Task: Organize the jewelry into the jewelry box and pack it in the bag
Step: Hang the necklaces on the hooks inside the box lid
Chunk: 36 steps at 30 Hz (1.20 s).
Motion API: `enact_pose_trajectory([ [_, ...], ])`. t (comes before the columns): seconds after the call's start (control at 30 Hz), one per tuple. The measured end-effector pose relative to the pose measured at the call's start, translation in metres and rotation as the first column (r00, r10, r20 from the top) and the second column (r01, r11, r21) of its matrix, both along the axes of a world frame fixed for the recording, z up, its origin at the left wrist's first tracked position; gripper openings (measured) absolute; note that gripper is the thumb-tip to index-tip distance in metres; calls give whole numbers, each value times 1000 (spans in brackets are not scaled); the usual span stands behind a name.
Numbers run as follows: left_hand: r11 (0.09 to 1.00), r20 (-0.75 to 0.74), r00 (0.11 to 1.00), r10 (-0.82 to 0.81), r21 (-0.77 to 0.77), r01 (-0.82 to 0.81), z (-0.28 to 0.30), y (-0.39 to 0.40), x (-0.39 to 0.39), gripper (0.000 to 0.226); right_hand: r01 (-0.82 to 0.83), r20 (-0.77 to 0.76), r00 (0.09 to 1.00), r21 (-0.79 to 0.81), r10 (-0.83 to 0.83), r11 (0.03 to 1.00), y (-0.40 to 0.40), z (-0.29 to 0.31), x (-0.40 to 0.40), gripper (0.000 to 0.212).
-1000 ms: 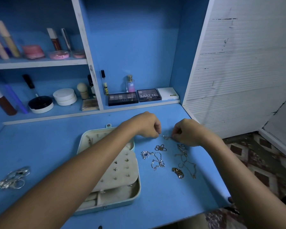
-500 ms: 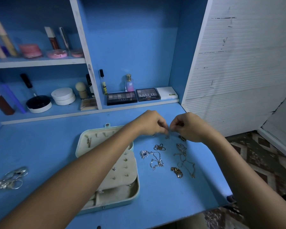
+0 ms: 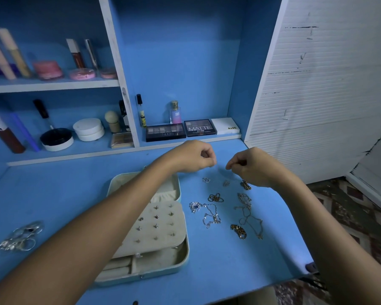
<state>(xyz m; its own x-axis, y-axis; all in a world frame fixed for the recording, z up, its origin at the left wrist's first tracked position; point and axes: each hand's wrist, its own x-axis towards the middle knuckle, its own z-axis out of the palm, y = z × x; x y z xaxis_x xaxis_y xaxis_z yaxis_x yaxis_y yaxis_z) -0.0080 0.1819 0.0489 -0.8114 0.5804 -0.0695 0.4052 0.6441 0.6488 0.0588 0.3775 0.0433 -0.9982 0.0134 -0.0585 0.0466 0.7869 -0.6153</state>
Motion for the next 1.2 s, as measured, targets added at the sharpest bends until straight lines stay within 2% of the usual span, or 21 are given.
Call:
enact_pose_trajectory([
  [0.27, 971, 143, 989, 24, 231, -57, 24, -19, 5, 9, 13, 6, 1000, -113, -13, 993, -12, -4, -5, 21],
  [0.5, 961, 176, 984, 36, 266, -82, 38, -31, 12, 12, -151, -65, 988, -190, 142, 970, -40, -6, -6, 13],
  [0.67, 954, 156, 986, 63, 282, -106, 50, -46, 17, 13, -136, -112, 987, -216, 114, 967, -51, -1, -8, 14],
  [0.83, 935, 142, 985, 96, 328, -138, 60, -66, 18, 12, -154, -140, 985, -425, 103, 892, -60, 14, -8, 15],
  [1.0, 906, 109, 986, 123, 393, -156, 68, -86, 24, 8, -193, -191, 976, -541, 104, 819, -69, 38, -7, 16],
  [1.07, 899, 89, 986, 142, 406, -166, 72, -93, 27, 10, -214, -203, 972, -544, 120, 811, -73, 50, -7, 19],
  [1.2, 880, 62, 984, 168, 440, -178, 82, -107, 37, 10, -283, -273, 946, -435, 174, 855, -88, 72, -4, 25],
])
